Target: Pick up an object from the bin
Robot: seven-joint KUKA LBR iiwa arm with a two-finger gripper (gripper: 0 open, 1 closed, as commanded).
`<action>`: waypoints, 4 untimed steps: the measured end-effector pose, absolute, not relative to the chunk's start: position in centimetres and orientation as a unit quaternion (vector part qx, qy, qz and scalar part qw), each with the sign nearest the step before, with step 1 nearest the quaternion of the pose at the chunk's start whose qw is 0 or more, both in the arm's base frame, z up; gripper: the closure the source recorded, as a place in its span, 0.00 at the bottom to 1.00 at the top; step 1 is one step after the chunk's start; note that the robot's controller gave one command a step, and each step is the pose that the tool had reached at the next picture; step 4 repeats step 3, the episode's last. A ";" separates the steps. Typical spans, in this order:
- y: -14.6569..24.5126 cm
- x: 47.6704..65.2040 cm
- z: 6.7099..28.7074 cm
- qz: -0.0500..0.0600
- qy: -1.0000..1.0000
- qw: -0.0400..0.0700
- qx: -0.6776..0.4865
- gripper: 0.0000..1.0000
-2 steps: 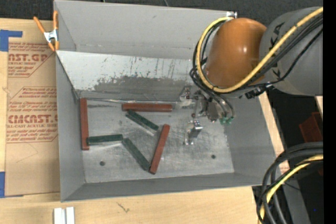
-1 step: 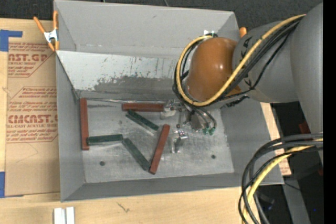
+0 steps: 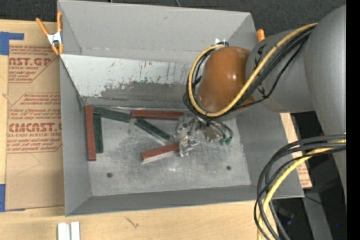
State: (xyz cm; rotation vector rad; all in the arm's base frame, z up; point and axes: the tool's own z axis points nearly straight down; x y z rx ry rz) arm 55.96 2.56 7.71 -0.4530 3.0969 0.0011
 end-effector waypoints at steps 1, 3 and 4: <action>2.6 56.0 7.7 0.000 0.989 0.006 -0.145 1.00; 2.5 56.7 20.5 0.000 0.991 0.001 -0.136 1.00; 2.5 56.7 20.5 0.000 0.991 0.001 -0.136 1.00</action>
Offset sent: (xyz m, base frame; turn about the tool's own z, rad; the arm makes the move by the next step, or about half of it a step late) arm 0.0070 -0.0022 0.1280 0.0188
